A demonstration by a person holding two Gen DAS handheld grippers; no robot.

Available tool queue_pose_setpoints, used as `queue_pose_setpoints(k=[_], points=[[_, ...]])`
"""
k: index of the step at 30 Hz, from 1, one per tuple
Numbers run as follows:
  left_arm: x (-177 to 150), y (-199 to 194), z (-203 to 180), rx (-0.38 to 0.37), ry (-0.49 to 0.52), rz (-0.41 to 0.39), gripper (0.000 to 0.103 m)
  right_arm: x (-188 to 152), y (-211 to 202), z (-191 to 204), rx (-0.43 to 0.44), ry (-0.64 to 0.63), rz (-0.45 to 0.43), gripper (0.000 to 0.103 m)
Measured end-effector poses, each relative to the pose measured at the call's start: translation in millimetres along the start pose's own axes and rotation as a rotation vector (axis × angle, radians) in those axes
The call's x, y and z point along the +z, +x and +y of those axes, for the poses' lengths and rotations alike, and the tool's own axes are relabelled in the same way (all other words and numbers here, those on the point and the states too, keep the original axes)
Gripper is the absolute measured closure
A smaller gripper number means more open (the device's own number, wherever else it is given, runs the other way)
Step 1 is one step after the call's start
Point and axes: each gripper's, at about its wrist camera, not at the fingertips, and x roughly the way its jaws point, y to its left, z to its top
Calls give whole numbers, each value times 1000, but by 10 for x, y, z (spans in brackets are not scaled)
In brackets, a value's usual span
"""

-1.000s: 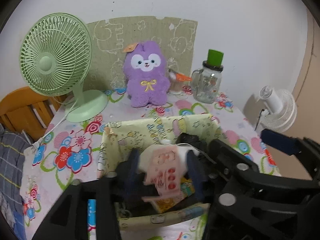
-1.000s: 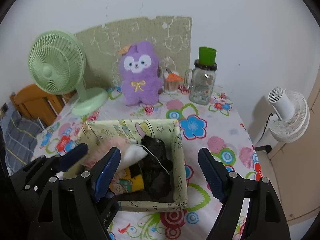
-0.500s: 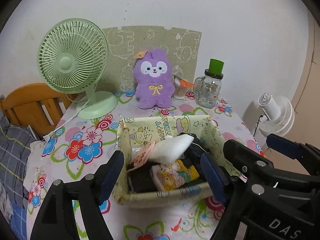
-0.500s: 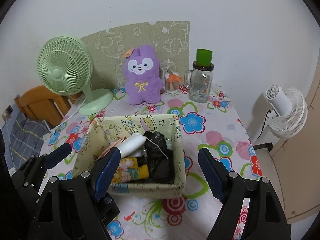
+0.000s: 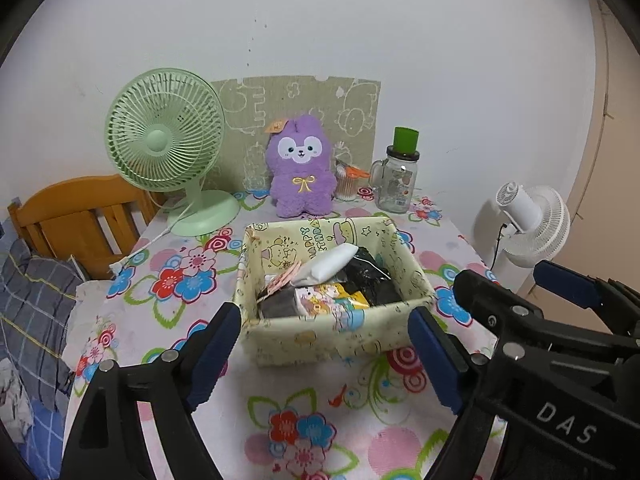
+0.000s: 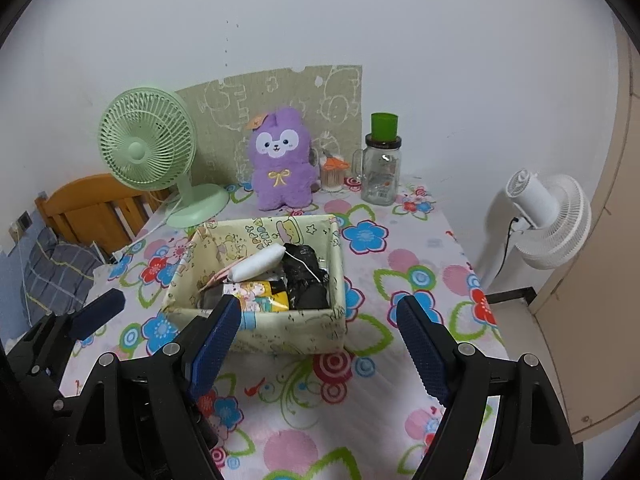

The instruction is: Organize soft objects

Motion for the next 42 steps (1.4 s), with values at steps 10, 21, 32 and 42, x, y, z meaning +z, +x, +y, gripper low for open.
queue_pose_setpoints(k=[10, 21, 32, 42], points=[[-239, -515, -6, -7, -19, -47, 8, -239, -485, -91, -6, 25, -56, 20], [-454, -1025, 19, 10, -36, -102, 2, -474, -989, -194, -24, 48, -139, 15], [-613, -1508, 62, 9, -49, -165, 0, -627, -1411, -179, -53, 19, -199, 13], [-646, -1795, -39, 20, -16, -198, 0, -780, -1774, -144, -88, 33, -261, 13]])
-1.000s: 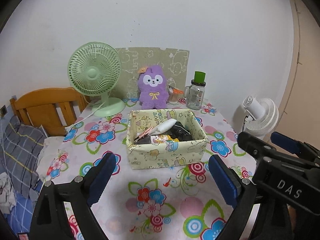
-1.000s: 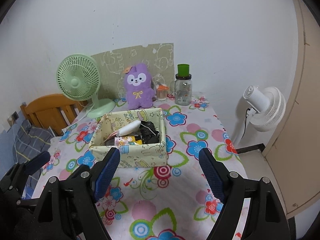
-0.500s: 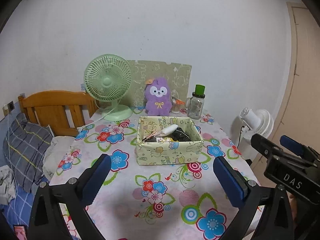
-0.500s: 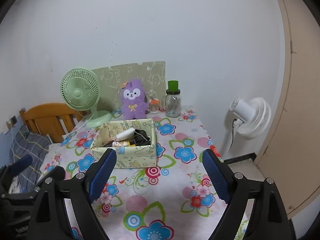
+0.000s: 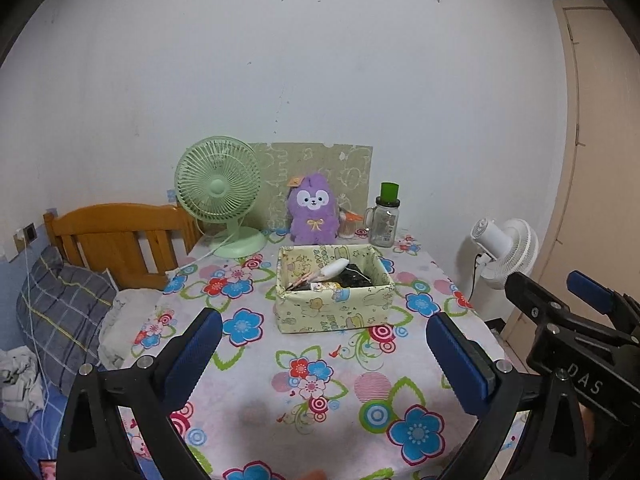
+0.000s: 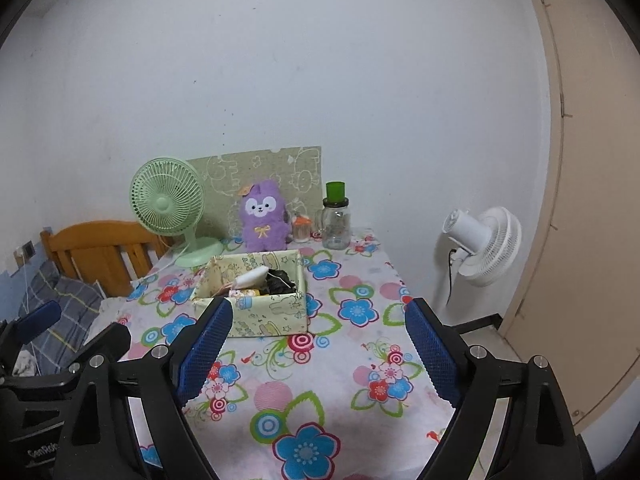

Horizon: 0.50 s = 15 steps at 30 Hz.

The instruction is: Organize soft objects

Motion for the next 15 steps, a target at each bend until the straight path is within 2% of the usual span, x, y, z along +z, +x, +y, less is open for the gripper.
queue_pose_setpoints(k=[7, 15], points=[[-12, -88, -12, 36, 16, -17, 0, -28, -27, 19, 11, -5, -9, 13], [-19, -69, 4, 42, 5, -16, 0, -33, 43, 19, 19, -3, -3, 13]])
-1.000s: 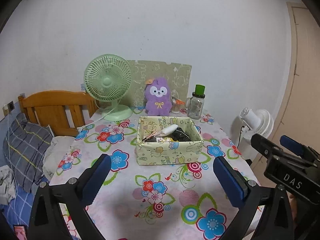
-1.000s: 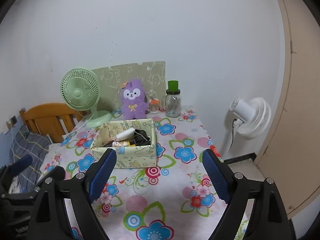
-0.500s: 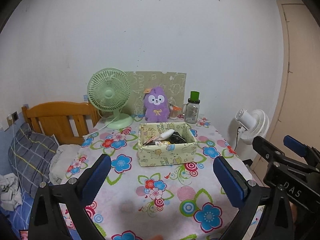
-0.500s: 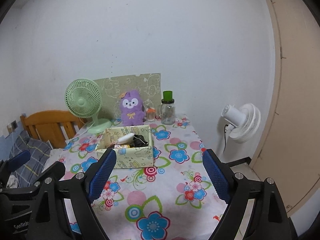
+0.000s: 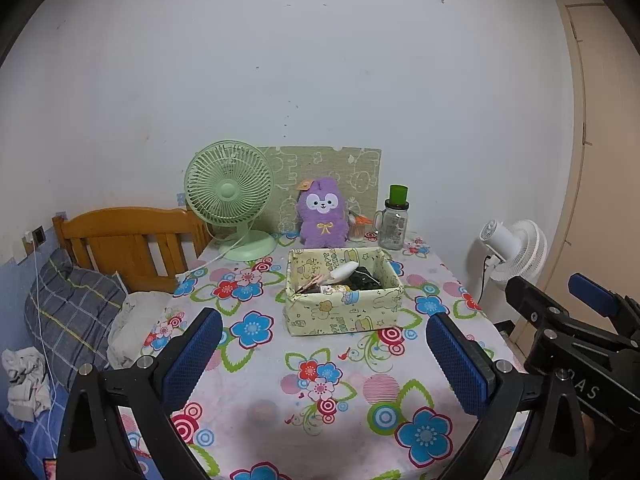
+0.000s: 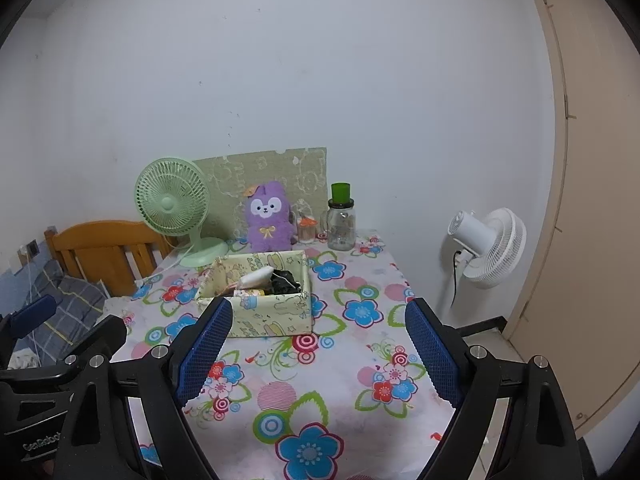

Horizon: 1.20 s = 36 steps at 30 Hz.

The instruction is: Organize soft objects

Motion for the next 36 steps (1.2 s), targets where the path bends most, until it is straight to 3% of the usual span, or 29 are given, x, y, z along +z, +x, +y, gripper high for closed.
queue_pose_setpoints(k=[36], points=[[96, 257, 9, 6, -17, 29, 0, 48, 187, -41, -10, 14, 10, 13]])
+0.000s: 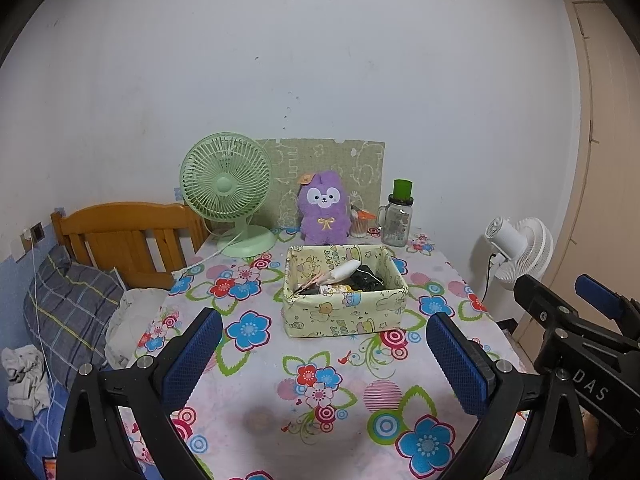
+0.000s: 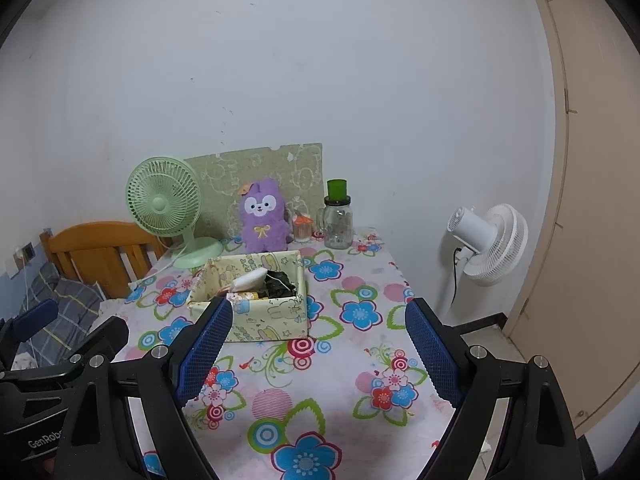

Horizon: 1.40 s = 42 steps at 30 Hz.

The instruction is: Organize soft objects

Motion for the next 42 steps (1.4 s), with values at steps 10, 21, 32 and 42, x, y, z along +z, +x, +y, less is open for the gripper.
queue_pose_setpoints(k=[10, 21, 32, 42], points=[[-19, 29, 18, -2, 5, 1, 0, -9, 16, 0, -7, 9, -1, 13], [-29, 38, 17, 0, 7, 0, 0, -19, 46, 2, -3, 16, 1, 13], [-22, 54, 35, 4, 11, -2, 0, -29, 39, 21, -7, 16, -2, 13], [-21, 58, 44, 2, 11, -3, 0, -15, 33, 34, -4, 18, -2, 13]])
